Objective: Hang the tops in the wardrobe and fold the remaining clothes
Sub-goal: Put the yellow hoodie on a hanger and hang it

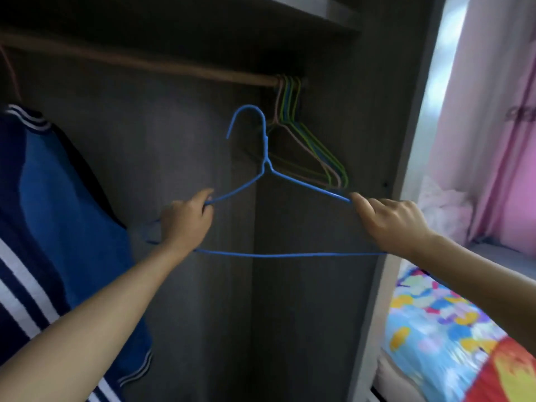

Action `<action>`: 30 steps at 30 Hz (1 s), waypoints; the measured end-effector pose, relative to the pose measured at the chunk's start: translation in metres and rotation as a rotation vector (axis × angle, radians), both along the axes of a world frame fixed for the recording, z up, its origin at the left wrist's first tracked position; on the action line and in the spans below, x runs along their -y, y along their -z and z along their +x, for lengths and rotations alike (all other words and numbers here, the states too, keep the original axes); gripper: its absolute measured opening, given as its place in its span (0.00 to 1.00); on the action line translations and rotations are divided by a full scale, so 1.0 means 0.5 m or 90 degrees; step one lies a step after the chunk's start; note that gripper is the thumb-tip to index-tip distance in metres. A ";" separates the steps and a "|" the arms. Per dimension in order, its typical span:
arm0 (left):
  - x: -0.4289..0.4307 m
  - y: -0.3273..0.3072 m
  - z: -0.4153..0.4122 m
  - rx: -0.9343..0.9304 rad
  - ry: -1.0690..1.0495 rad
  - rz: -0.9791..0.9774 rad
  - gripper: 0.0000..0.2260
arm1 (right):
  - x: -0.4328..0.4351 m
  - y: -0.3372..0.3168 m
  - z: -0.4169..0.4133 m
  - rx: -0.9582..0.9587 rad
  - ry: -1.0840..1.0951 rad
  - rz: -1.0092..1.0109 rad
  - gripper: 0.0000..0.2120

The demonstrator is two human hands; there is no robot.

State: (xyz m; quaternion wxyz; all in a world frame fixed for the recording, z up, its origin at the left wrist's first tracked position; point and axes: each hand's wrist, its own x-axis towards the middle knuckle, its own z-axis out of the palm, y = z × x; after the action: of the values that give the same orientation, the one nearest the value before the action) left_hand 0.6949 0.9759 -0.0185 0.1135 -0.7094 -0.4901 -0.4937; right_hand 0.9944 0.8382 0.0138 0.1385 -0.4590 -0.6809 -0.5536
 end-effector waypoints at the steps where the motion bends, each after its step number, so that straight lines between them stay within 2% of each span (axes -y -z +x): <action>1: 0.025 0.021 0.018 0.005 0.026 0.029 0.18 | 0.027 0.013 0.016 -0.009 0.013 -0.017 0.18; 4: 0.099 0.061 0.081 0.014 0.160 0.127 0.10 | 0.113 0.052 0.060 -0.074 0.051 -0.059 0.09; 6: 0.128 0.075 0.117 -0.004 0.264 0.156 0.08 | 0.160 0.078 0.096 -0.129 0.068 -0.075 0.09; 9: 0.176 0.091 0.186 -0.012 0.388 0.133 0.13 | 0.247 0.117 0.161 -0.183 0.107 -0.091 0.13; 14: 0.261 0.125 0.320 -0.072 0.524 0.125 0.15 | 0.422 0.171 0.260 -0.205 0.201 -0.081 0.09; 18: 0.328 0.143 0.444 -0.091 0.590 0.127 0.16 | 0.558 0.199 0.332 -0.221 0.250 -0.057 0.19; 22: 0.425 0.156 0.602 -0.081 0.654 0.172 0.16 | 0.716 0.221 0.401 -0.238 0.350 -0.036 0.22; 26: 0.599 0.194 0.826 -0.025 0.800 0.152 0.16 | 0.950 0.260 0.494 -0.250 0.495 0.016 0.25; 30: 0.805 0.260 1.024 -0.009 0.955 0.112 0.25 | 1.182 0.291 0.558 -0.311 0.591 0.019 0.29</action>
State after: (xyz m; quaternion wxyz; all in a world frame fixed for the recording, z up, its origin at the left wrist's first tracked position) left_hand 1.2071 0.5732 -0.1484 -0.1938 -0.8441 0.1658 -0.4716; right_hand 1.2736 0.2474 -0.1317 0.0403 -0.8260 -0.3457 -0.4434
